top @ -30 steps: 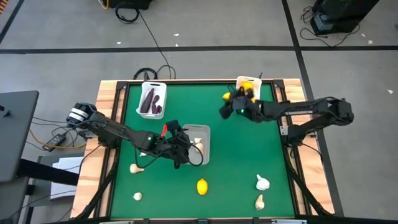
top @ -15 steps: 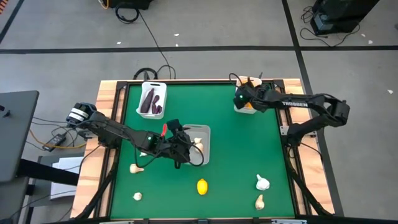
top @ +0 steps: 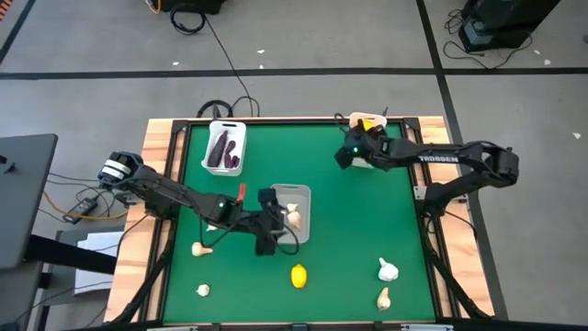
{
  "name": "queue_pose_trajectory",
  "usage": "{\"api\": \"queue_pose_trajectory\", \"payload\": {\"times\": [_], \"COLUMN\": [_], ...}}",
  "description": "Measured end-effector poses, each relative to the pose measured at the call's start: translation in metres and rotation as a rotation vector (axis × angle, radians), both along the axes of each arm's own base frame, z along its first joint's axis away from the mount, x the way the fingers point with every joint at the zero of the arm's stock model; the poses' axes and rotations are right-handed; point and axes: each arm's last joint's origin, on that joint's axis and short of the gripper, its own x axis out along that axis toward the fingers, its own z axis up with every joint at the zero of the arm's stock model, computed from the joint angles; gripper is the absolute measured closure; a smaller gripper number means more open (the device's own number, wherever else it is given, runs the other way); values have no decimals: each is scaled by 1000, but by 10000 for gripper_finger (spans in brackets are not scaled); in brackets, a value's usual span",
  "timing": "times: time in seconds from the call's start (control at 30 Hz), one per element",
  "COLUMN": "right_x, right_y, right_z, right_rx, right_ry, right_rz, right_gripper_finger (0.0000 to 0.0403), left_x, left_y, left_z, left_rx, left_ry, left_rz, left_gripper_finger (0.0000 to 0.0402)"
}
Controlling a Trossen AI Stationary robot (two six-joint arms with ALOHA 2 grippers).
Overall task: Sort produce into baskets
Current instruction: Put the lemon into the right white bin
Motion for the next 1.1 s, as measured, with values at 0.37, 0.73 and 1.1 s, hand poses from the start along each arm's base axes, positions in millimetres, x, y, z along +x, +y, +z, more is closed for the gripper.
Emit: {"api": "queue_pose_trajectory", "payload": {"times": [0.37,0.73,1.1], "right_x": [14,10,2], "right_y": [75,138,179], "right_z": [34,41,41], "right_rx": [-10,156,268], "right_ry": [-264,-368,-418], "right_rz": [270,516,599], "right_gripper_finger": [47,47,47], "left_x": [9,40,65], "left_y": [-26,-59,-72], "left_z": [-12,-68,-89], "left_rx": [-197,-145,-147], "left_ry": [-125,-86,-43], "left_rz": [-419,-638,-708], "left_gripper_finger": [84,122,128]}}
